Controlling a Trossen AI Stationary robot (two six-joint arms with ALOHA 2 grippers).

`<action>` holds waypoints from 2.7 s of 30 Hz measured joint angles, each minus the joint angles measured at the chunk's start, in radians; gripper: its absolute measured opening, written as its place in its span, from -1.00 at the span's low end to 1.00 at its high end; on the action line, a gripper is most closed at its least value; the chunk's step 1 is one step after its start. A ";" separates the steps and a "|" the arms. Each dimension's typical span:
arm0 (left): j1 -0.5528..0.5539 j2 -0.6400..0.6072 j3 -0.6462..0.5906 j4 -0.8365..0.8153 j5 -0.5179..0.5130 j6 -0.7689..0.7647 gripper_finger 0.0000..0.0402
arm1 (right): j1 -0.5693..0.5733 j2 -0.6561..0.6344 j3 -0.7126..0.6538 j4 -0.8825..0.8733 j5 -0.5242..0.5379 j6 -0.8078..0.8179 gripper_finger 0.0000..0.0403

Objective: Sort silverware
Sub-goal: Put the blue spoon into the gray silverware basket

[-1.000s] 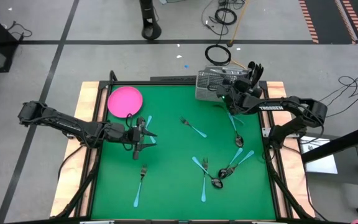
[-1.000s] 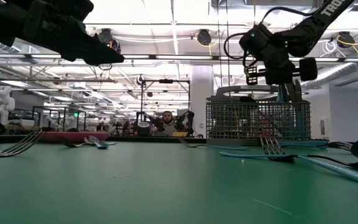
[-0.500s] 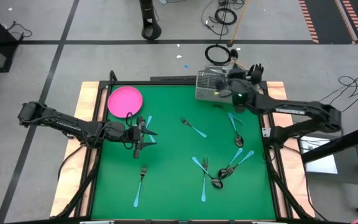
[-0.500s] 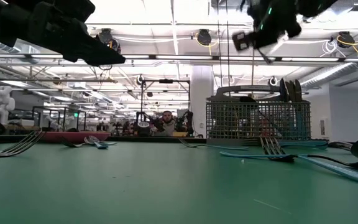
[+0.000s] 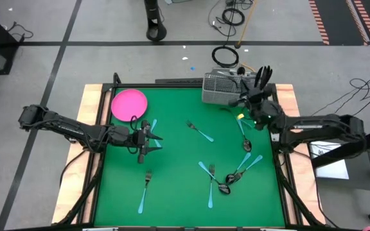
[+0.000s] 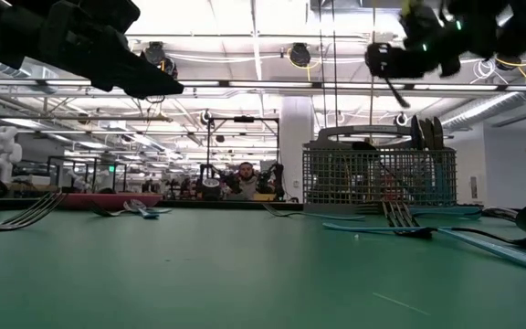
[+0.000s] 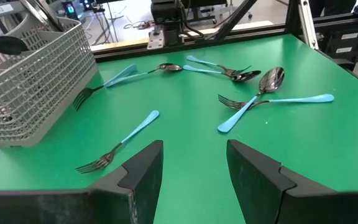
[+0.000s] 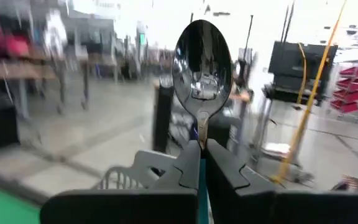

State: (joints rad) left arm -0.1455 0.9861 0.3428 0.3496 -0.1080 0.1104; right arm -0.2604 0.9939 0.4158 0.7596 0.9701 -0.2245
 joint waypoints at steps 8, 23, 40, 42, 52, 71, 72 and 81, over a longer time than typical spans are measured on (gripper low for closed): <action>0.009 0.000 0.000 0.020 0.000 0.036 -0.10 | -0.233 0.112 -0.258 0.378 -0.285 0.046 -1.00; 0.057 0.000 0.000 0.063 0.017 0.063 -0.10 | -0.345 0.321 -0.183 0.541 -0.369 -0.138 -1.00; 0.056 0.000 0.000 0.052 0.027 0.061 -0.10 | -0.395 0.480 -0.183 0.627 -0.369 -0.010 -0.99; 0.056 0.000 0.000 0.052 0.027 0.060 -0.10 | -0.395 0.480 -0.183 0.620 -0.369 0.010 -0.96; 0.056 0.000 0.000 0.049 0.026 0.054 -0.10 | -0.392 0.480 -0.183 0.621 -0.312 -0.049 -0.60; 0.056 0.000 0.000 0.035 0.038 0.033 -0.10 | -0.050 0.116 -0.056 0.243 -0.344 0.114 -0.36; 0.056 0.000 0.000 0.042 0.047 0.033 -0.10 | -0.027 0.104 -0.002 0.105 -0.345 0.143 -0.37; 0.053 0.000 0.000 0.094 0.124 0.025 -0.10 | 0.134 0.178 0.535 -1.171 -0.605 0.748 -0.43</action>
State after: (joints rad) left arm -0.0929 0.9859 0.3428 0.4434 0.0162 0.1356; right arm -0.1265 1.1717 0.9509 -0.4111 0.3655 0.5230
